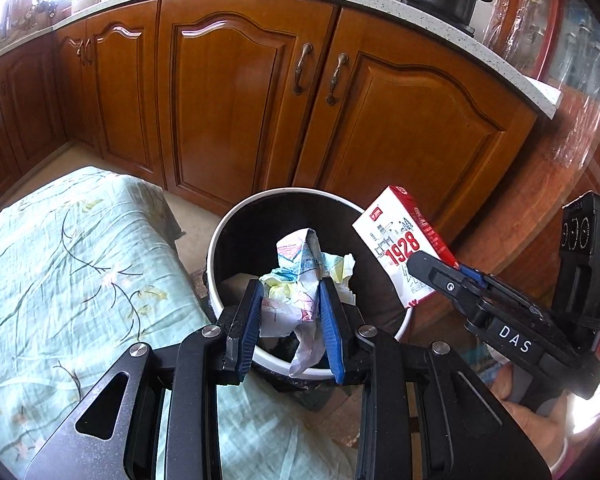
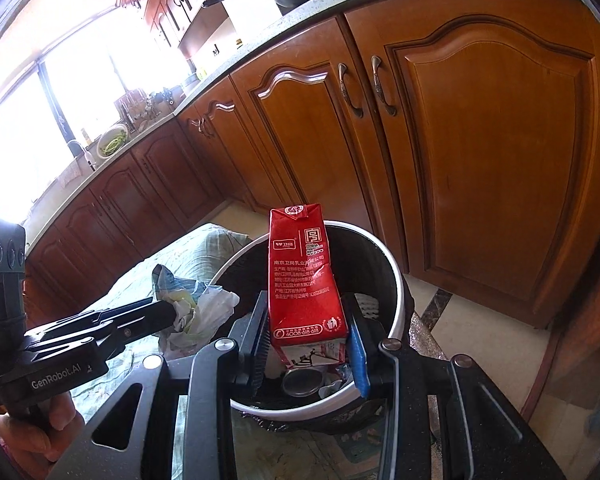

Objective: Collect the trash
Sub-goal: 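Carry the paper wrapper and red carton over the bin and open both grippers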

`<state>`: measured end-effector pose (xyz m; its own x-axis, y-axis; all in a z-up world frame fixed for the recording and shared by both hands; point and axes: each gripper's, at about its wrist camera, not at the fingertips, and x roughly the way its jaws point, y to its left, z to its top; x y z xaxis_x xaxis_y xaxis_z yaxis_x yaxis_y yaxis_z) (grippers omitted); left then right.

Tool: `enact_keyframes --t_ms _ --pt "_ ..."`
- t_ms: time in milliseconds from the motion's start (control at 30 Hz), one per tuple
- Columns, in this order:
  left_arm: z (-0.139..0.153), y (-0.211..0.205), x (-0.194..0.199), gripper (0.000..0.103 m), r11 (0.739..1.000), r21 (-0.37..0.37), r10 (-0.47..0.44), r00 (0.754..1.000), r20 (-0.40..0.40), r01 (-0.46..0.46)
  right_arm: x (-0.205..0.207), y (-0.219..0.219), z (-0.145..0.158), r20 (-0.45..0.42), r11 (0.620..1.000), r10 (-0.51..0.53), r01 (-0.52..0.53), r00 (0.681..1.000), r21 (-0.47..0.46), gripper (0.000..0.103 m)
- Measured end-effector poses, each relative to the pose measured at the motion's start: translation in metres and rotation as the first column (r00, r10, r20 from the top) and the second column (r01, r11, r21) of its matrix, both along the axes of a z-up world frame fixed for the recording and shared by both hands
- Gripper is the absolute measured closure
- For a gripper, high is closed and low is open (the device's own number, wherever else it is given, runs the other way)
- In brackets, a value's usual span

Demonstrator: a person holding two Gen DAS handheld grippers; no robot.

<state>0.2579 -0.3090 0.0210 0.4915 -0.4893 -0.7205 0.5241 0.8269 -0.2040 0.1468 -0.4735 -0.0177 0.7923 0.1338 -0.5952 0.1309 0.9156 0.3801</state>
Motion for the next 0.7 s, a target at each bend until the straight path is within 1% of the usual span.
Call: enact_keyframes --t_ms 400,700 --pt "-0.011 -0.019 0.014 0.076 0.999 0.031 0.01 1.0 -0.019 -0.009 0.027 -0.003 -0.008 -0.059 1.0 0.008 -0.009 0.998 -0.019 0.069" --pt "-0.019 -0.028 0.019 0.075 0.999 0.044 0.011 0.999 -0.039 -0.009 0.033 -0.009 -0.017 -0.088 1.0 0.001 -0.002 0.996 -0.015 0.069"
